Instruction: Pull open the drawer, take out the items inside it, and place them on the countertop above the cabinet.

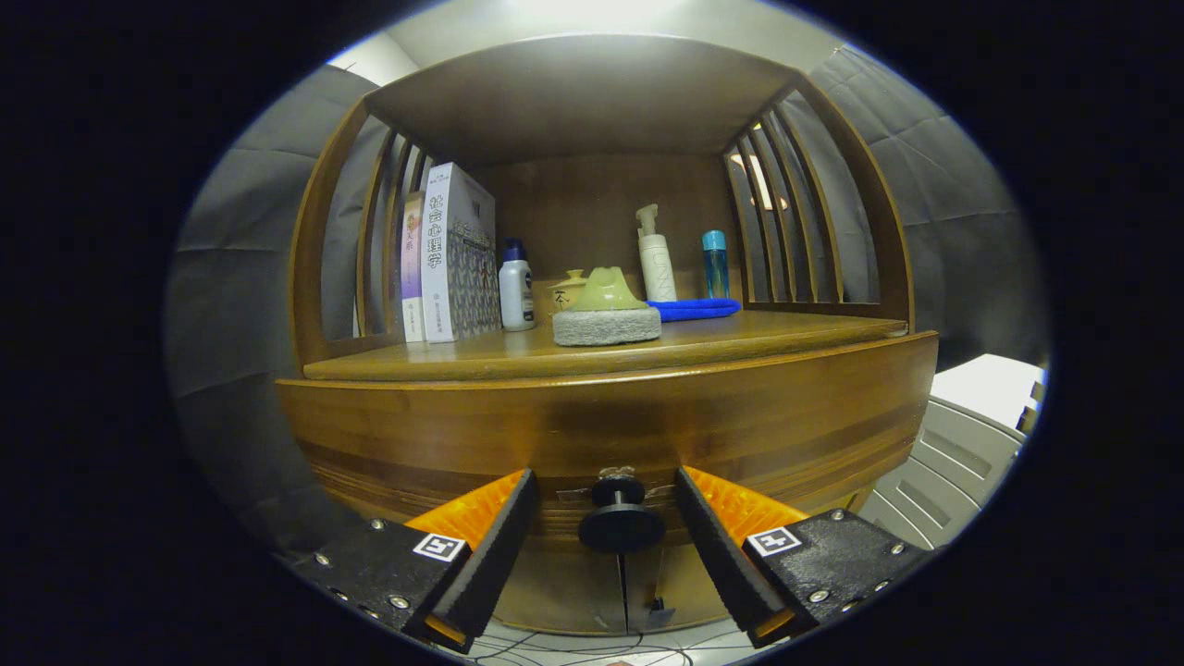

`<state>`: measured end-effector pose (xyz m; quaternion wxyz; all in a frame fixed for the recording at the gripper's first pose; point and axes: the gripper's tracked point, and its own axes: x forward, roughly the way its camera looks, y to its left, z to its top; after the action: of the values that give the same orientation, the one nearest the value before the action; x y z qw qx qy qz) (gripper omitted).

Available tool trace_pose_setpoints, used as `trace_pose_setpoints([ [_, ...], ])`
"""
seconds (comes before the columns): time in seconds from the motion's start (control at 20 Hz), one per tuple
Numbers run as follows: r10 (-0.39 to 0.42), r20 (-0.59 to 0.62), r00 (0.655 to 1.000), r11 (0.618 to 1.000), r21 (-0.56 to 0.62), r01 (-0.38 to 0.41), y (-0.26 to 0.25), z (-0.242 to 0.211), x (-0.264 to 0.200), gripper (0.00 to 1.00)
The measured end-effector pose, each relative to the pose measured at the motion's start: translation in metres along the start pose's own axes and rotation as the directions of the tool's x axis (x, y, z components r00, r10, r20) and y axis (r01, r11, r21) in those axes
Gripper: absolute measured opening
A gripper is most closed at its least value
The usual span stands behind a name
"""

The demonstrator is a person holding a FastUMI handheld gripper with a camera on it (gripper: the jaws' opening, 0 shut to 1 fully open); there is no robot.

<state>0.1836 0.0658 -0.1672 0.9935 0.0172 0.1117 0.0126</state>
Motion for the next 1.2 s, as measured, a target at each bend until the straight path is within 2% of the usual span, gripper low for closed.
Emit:
trace_pose_setpoints([
  [0.85, 0.000, 0.014, 1.000, 0.999, -0.041, 0.001, -0.002, 0.007, 0.016, 0.95],
  [1.0, -0.004, 0.023, 1.000, 1.000, -0.005, 0.004, -0.008, 0.025, 0.003, 0.95],
  [1.2, 0.006, 0.095, 0.995, 1.000, -0.020, -0.004, -0.017, 0.066, -0.034, 0.95],
])
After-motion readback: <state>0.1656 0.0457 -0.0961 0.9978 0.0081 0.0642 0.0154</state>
